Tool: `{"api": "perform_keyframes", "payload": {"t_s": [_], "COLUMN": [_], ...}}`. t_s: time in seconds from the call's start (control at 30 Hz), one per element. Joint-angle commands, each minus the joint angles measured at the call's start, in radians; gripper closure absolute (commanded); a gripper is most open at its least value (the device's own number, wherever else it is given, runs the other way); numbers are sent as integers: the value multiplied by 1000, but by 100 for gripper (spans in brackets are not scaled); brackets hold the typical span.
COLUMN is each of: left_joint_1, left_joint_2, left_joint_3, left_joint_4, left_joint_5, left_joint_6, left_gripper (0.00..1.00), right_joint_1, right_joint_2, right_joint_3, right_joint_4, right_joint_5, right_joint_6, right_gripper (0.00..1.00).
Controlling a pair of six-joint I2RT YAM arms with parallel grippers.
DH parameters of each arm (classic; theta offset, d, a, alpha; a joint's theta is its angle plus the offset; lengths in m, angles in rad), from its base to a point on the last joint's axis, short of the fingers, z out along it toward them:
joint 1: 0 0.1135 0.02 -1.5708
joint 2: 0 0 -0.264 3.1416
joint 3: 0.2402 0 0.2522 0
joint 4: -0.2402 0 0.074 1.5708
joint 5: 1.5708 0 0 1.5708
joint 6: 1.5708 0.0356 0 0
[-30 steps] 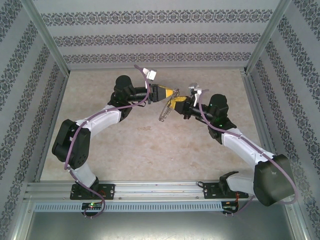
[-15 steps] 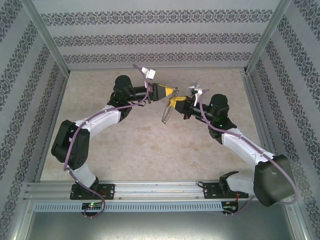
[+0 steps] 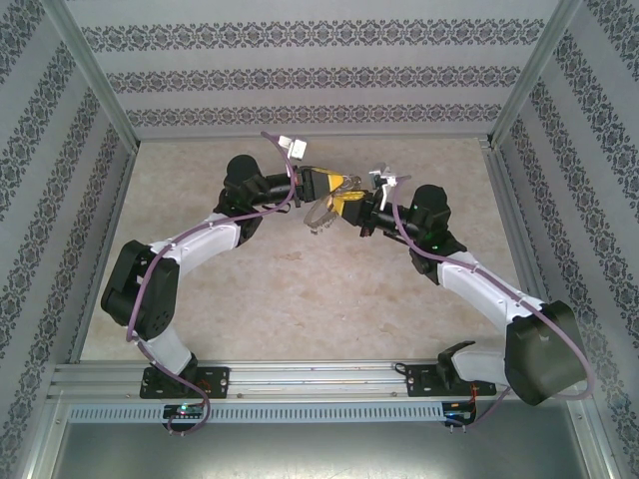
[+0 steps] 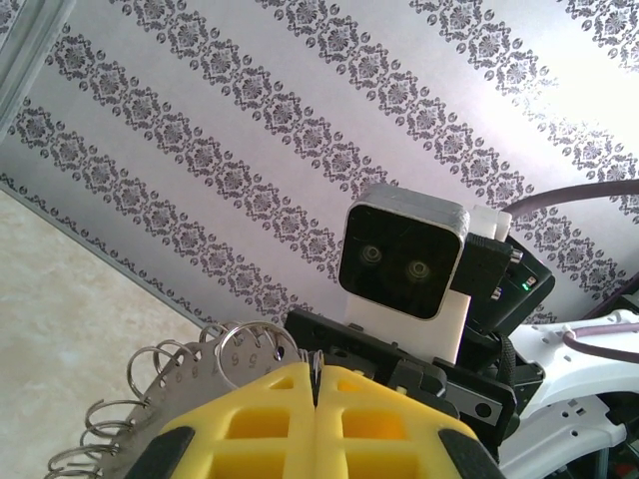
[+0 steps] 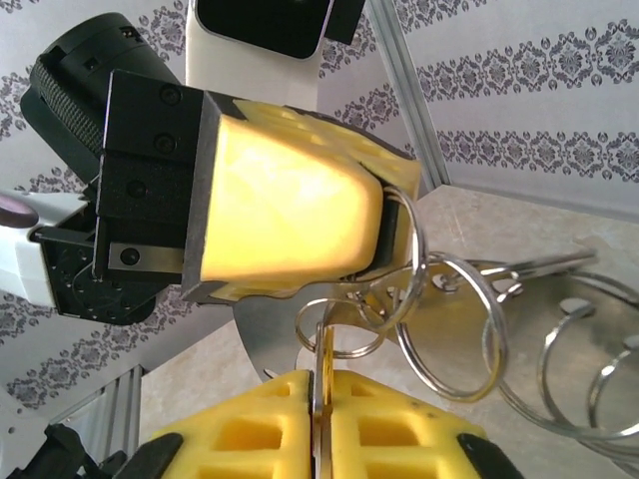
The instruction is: Put the keys on the keyring
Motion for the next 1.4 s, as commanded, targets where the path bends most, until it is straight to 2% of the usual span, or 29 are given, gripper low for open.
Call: {"api": "perform_keyframes", "payload": {"t_s": [0.0, 0.1, 0.27, 0.33, 0.47, 0.77, 1.07, 1.37], "left_joint_1": [-8, -9, -9, -10, -9, -15, -27, -36], "left_joint_2": [-41, -46, -48, -48, -54, -63, -52, -42], "left_joint_3": [-7, -22, -43, -52, -87, -142, -139, -126], "left_joint_4": [138, 154, 193, 207, 249, 282, 279, 274], "left_joint_5": [-55, -78, -114, -129, -180, -273, -283, -279], "left_joint_6": [-20, -20, -26, -27, -33, -41, -44, -46], "left_gripper": [100, 100, 100, 100, 100, 100, 100, 100], "right_joint_1": [0, -36, -93, -98, -103, -83, -27, -17], "right_joint_2": [-27, -81, -188, -218, -233, -104, -12, 47], "right_joint_3": [-1, -39, -84, -80, -38, 48, 84, 106], "right_joint_4": [-13, -18, -29, -48, -84, 42, 85, 117], "right_joint_5": [-3, 14, 77, 139, 226, 187, 202, 192], "right_joint_6": [2, 29, 103, 148, 266, 482, 494, 498], "right_gripper": [76, 63, 58, 57, 57, 58, 60, 63]}}
